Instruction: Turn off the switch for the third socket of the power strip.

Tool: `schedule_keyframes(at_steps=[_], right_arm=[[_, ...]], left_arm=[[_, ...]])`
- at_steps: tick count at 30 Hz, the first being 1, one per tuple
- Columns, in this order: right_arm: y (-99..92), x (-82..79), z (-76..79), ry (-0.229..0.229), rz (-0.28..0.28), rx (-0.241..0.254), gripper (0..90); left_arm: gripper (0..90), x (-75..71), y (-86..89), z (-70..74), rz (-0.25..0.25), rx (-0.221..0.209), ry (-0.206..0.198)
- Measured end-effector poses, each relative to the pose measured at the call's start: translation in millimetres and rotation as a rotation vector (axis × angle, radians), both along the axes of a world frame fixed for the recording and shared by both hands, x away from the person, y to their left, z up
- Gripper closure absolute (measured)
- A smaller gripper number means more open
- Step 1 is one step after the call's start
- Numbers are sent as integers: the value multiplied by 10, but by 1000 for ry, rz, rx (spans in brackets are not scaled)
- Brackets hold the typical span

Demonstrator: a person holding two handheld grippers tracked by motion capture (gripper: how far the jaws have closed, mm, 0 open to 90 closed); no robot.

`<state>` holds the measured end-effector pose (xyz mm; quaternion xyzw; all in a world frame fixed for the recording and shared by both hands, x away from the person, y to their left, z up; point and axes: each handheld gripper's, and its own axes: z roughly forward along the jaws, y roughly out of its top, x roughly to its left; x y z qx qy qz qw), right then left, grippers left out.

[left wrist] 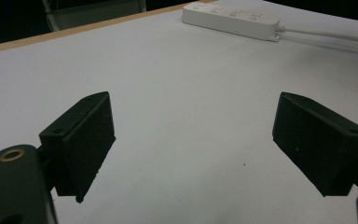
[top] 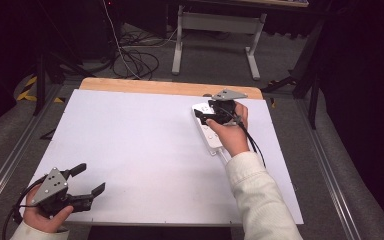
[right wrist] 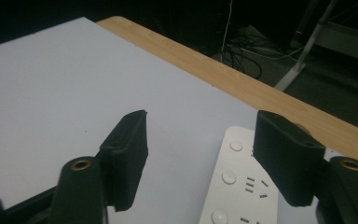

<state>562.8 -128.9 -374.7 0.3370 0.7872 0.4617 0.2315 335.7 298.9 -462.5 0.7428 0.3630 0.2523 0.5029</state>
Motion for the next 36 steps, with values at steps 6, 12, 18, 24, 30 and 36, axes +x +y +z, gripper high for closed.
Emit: schedule_keyframes(at_steps=[6, 12, 18, 24, 30, 36], right_arm=[[-162, -230, 109, -8, 22, 17, 233], [-348, -471, 150, -35, 41, 22, 183], [-537, -777, 185, -39, 76, 30, 164], [-654, -986, 156, -36, 90, 55, 165], [-770, -1214, 39, -15, 94, 30, 166], [-855, -1391, -96, 4, 98, 30, 176]], left_arm=[[135, 3, -3, 0, 2, 7, 2], [135, 0, -6, 0, 3, 10, 1], [135, 2, -11, 0, 7, 13, 6], [142, -9, -19, 22, 12, 44, 19], [143, -16, -25, 32, 2, 47, 24], [143, -24, -25, 37, -6, 54, 27]])
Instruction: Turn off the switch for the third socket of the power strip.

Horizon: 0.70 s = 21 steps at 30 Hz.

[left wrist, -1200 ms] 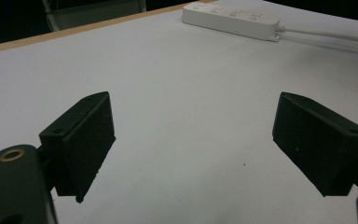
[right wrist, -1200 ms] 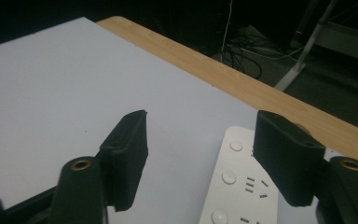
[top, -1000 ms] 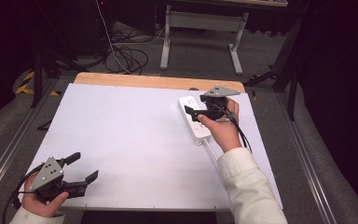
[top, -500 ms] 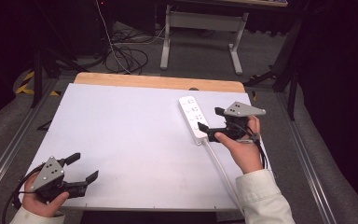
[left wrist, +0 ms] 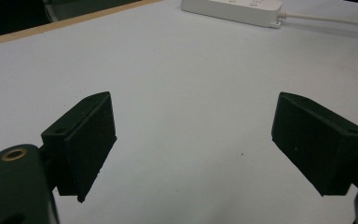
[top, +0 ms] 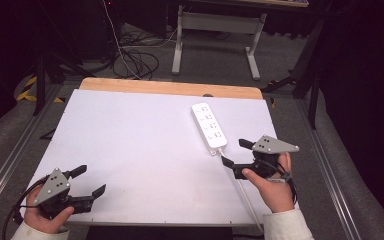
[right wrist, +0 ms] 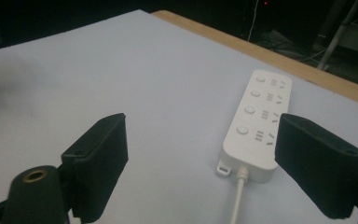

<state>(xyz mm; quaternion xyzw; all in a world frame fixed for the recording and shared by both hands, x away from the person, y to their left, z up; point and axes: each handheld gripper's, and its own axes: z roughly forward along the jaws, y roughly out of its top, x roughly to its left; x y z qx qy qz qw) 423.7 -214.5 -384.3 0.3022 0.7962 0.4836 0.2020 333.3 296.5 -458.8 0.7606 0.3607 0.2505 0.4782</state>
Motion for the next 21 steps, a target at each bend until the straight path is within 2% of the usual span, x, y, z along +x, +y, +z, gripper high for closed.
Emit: schedule_keyframes(at_steps=[6, 11, 16, 19, 21], right_arm=[[-61, -152, -158, 15, -3, -4, 188], [-120, -255, -321, 54, 28, 31, 213], [-160, -311, -521, 64, 40, 58, 226], [-150, -326, -605, 65, 57, 19, 248], [-135, -344, -662, 73, 65, 12, 249]], left_arm=[[147, 1, 5, -2, -12, -7, 6], [144, 4, 11, -3, -15, -2, 3], [137, 2, 2, -12, -10, -10, -3], [121, 4, 9, -15, -21, -3, -7], [113, 4, 6, -16, -27, -8, -10]])
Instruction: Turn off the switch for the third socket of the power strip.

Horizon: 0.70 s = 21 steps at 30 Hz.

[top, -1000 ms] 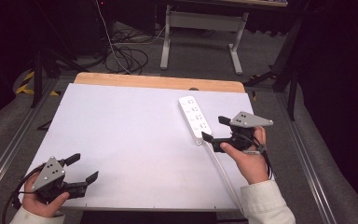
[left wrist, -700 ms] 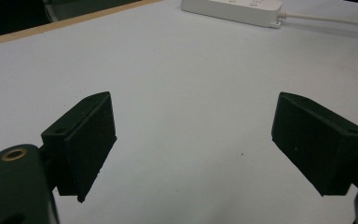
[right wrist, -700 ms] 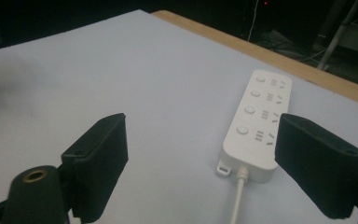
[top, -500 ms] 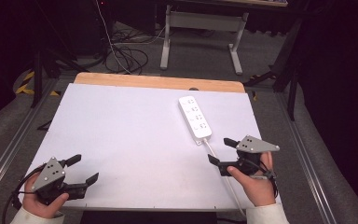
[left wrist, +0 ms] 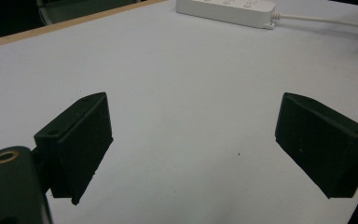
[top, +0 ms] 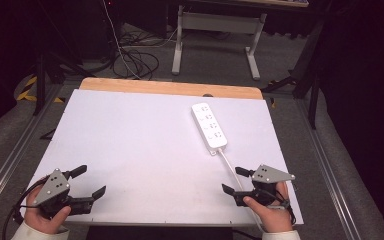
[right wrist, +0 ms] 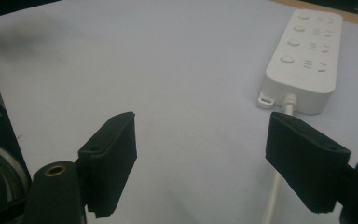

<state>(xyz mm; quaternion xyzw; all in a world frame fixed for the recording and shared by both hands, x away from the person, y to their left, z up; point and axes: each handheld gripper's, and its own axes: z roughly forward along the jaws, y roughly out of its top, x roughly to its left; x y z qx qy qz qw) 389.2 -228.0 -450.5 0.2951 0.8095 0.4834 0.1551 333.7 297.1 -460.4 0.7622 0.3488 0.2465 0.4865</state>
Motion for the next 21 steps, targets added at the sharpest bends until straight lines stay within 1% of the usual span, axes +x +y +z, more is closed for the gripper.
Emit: schedule_keyframes(at_steps=[4, 7, 10, 11, 12, 14, 16, 18, 19, 21], right_arm=[[2, -36, -119, 12, 6, -17, 250], [-26, -63, -201, 33, -3, 4, 244], [-49, -99, -265, 39, -14, 28, 243], [-52, -113, -284, 38, -18, 35, 243], [-53, -129, -300, 38, -19, 33, 243], [-48, -156, -332, 35, -20, 9, 244], [-44, -173, -357, 34, -21, -17, 247], [-52, -175, -362, 36, -19, -31, 266], [-65, -170, -356, 38, -17, -30, 280], [-98, -162, -335, 37, -18, -14, 283]], left_arm=[[106, 1, 2, -4, -5, 0, -1], [99, 1, 4, -8, -10, -6, -5], [89, 6, -2, -19, -8, -6, -11], [83, 10, -3, -23, -11, -3, -8], [79, 11, -5, -26, -10, -1, -3], [76, 11, -10, -31, -5, 8, 1], [76, 13, -10, -40, -4, 9, 4], [76, 16, -6, -54, -7, 4, 9], [76, 21, -1, -62, -12, 9, 10], [75, 21, 5, -76, -5, 10, 5]])
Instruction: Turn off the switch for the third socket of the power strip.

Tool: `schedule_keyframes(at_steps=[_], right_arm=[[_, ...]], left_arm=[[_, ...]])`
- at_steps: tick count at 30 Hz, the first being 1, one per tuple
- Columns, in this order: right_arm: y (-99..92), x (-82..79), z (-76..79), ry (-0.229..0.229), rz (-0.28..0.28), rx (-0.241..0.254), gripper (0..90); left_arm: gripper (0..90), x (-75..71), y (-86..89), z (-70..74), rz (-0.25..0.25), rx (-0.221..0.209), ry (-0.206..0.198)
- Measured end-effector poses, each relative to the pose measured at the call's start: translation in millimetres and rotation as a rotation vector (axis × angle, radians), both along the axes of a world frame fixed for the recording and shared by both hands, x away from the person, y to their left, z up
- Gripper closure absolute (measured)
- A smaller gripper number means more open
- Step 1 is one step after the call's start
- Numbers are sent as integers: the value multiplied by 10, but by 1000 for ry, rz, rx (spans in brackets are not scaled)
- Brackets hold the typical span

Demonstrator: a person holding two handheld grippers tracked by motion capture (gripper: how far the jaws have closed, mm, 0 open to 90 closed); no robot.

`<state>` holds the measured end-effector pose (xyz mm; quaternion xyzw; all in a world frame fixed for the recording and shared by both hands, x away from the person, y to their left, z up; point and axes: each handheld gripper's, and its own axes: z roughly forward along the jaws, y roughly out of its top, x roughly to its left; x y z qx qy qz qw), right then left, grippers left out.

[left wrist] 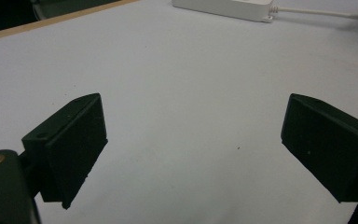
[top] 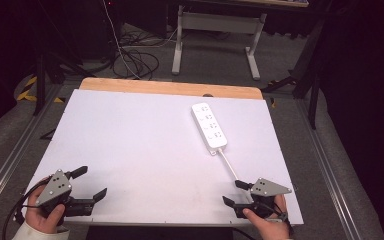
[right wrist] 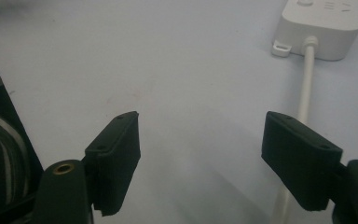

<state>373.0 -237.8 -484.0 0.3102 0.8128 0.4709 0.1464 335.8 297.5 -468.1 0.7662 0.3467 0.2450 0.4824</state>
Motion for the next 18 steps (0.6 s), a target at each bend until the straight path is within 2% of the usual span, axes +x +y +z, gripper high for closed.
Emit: schedule_keyframes(at_steps=[2, 5, 12, 18], right_arm=[[-21, 3, 12, -8, -5, -6, 283], [-27, 2, 8, -6, -11, -27, 283], [-120, 4, 45, -21, -58, -7, 285], [-115, 13, 31, -18, -50, -20, 285]], left_arm=[[74, -1, 9, -6, -7, -23, -3], [63, 5, 21, -10, -18, -33, -7], [47, 22, 33, -19, -25, -35, -14], [45, 37, 47, -22, -21, -42, -23]])
